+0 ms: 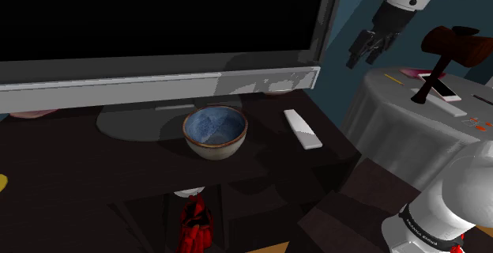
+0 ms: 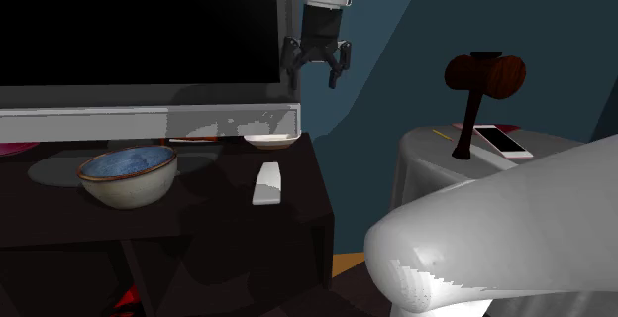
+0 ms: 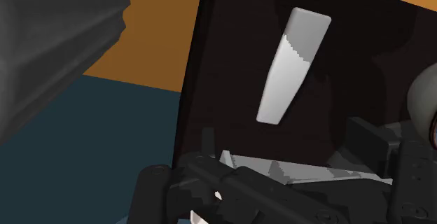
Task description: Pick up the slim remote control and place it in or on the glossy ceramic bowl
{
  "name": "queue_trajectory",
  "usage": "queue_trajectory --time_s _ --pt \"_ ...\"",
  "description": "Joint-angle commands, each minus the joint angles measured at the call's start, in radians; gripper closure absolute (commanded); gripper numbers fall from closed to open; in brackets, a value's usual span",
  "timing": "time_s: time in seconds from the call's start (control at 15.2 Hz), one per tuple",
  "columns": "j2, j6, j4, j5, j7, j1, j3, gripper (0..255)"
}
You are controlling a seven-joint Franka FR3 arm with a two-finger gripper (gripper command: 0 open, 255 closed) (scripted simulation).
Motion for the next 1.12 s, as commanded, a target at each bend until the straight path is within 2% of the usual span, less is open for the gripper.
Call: queue_trajectory --time_s 0.0,0.53,1.06 --pt "0.0 0.0 0.0 0.0 0.0 0.0 0.0 0" --pt "0.172 0.159 -0.085 0.043 0.19 -0.016 0.108 0" --pt "0.415 0.319 -0.099 0.067 0.38 -0.031 0.205 0"
